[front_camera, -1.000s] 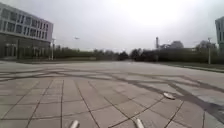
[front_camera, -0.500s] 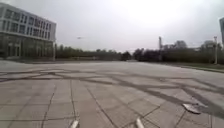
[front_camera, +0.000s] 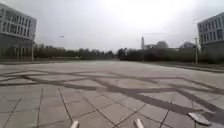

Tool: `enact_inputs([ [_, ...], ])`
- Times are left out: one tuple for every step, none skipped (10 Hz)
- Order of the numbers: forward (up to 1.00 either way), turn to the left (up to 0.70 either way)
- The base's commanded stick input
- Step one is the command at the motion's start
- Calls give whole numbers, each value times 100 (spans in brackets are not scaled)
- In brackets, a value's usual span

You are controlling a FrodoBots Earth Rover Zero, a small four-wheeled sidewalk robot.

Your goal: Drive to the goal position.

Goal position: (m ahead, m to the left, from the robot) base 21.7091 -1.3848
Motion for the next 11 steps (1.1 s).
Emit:
enact_inputs([
  [100,0],
  [100,0],
  [100,0],
  [100,0],
  [100,0],
  [100,0],
  [100,0],
  [100,0],
  [100,0],
  [100,0],
  [100,0],
])
